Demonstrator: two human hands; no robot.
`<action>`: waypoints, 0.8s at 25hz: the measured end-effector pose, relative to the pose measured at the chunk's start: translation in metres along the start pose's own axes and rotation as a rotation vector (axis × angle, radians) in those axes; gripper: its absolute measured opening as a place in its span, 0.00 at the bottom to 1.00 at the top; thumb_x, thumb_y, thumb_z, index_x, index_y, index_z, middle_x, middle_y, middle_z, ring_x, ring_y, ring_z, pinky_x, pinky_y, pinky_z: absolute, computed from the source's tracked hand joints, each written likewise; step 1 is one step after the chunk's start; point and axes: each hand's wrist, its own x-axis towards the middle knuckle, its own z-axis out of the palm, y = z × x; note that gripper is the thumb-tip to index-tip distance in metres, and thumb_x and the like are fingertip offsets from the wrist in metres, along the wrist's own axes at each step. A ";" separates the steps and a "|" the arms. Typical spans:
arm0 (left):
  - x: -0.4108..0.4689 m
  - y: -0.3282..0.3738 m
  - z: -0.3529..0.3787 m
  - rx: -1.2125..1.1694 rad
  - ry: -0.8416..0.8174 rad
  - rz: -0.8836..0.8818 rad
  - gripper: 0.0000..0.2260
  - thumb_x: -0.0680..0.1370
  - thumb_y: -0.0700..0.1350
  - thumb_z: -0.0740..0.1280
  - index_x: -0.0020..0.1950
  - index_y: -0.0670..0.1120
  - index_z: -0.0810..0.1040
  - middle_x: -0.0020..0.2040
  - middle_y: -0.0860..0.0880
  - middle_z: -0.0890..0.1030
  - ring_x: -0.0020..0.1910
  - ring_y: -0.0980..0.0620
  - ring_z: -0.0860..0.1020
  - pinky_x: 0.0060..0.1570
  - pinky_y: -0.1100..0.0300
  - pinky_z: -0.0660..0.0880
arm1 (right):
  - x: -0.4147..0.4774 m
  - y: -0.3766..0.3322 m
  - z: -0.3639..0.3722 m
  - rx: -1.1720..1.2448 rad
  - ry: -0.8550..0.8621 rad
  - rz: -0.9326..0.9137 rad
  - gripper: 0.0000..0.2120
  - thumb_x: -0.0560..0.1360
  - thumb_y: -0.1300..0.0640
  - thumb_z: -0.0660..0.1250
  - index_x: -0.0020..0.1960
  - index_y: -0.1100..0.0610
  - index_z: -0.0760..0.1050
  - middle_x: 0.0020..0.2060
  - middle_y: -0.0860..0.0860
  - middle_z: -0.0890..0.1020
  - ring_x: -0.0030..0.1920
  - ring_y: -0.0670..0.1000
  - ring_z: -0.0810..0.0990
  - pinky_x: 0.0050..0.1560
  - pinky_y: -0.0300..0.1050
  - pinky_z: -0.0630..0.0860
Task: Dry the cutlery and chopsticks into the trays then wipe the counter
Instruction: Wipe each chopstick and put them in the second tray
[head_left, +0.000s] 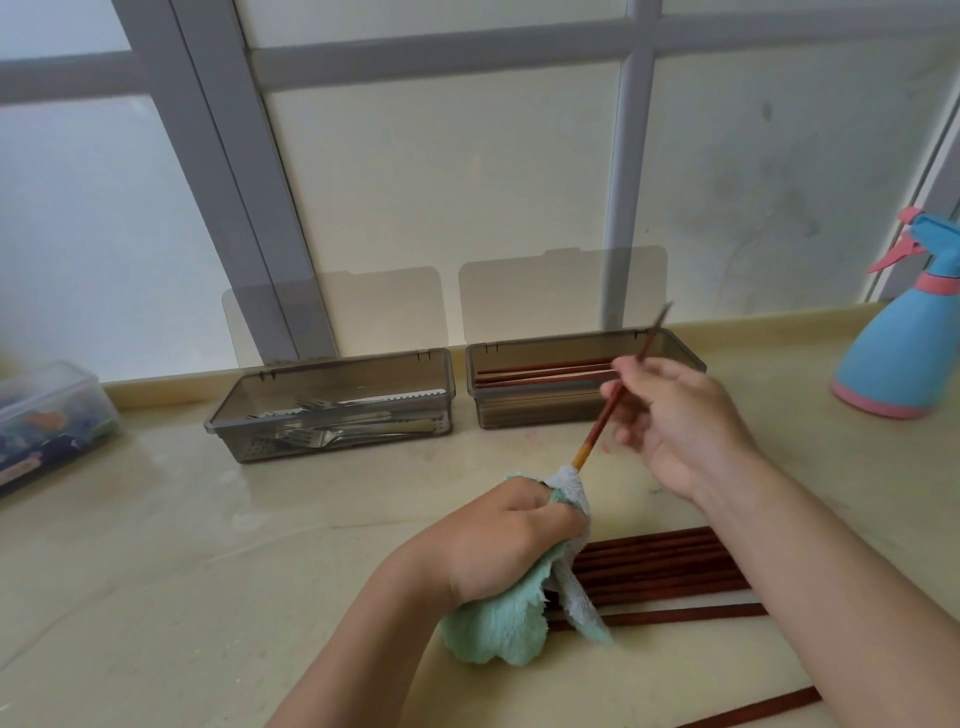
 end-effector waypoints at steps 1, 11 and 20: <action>0.001 -0.002 -0.002 -0.004 0.032 0.006 0.15 0.74 0.52 0.62 0.30 0.48 0.68 0.30 0.48 0.69 0.31 0.50 0.68 0.39 0.55 0.67 | 0.004 -0.004 -0.005 0.082 0.048 -0.065 0.02 0.81 0.61 0.67 0.52 0.59 0.77 0.40 0.58 0.83 0.32 0.51 0.82 0.29 0.43 0.77; 0.004 -0.006 -0.003 -0.059 0.186 0.043 0.14 0.76 0.51 0.61 0.33 0.46 0.67 0.31 0.45 0.64 0.32 0.49 0.64 0.37 0.52 0.63 | 0.037 0.015 -0.030 -1.335 0.165 -1.080 0.15 0.81 0.64 0.62 0.65 0.57 0.78 0.50 0.55 0.83 0.51 0.59 0.77 0.43 0.48 0.73; 0.004 -0.008 -0.006 -0.026 0.207 0.009 0.16 0.76 0.54 0.61 0.33 0.45 0.66 0.32 0.46 0.65 0.32 0.50 0.65 0.38 0.52 0.63 | 0.034 0.017 -0.012 -1.568 0.082 -0.727 0.12 0.85 0.53 0.56 0.64 0.56 0.71 0.59 0.53 0.81 0.58 0.58 0.75 0.43 0.50 0.72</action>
